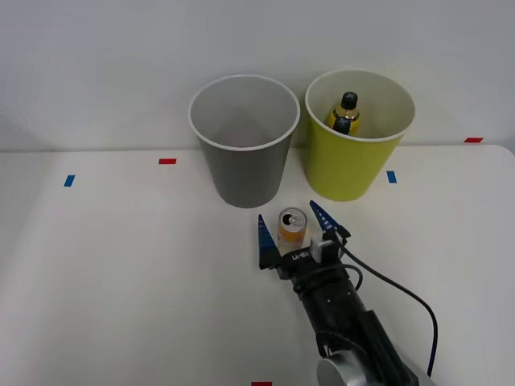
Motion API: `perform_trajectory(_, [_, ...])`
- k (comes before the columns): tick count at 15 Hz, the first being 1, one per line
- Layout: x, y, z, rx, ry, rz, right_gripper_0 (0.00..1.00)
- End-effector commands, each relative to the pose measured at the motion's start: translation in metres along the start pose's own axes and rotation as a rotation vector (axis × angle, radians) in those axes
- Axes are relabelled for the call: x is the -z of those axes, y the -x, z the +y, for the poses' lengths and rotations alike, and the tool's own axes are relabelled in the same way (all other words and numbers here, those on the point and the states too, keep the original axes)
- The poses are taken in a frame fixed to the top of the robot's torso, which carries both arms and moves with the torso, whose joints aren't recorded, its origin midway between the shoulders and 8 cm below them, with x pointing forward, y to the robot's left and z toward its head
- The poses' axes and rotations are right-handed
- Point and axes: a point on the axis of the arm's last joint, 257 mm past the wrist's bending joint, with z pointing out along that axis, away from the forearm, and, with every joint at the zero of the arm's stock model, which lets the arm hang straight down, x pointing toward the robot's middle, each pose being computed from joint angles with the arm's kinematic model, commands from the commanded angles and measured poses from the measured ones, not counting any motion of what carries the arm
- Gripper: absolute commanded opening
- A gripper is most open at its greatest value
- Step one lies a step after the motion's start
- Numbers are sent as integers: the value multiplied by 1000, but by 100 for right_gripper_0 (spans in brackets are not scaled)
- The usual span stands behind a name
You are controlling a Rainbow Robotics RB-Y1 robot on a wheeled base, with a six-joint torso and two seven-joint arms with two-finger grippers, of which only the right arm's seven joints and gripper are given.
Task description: Put cans in the gray bin, plastic bottles in the light green bin
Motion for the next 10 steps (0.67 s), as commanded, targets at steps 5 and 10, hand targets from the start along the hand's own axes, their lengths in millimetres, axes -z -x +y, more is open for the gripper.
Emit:
perform_trajectory(5, [2, -3, -5, 22, 24, 9, 100])
perform_trajectory(10, [6, -5, -3, 23, 38, 15, 100])
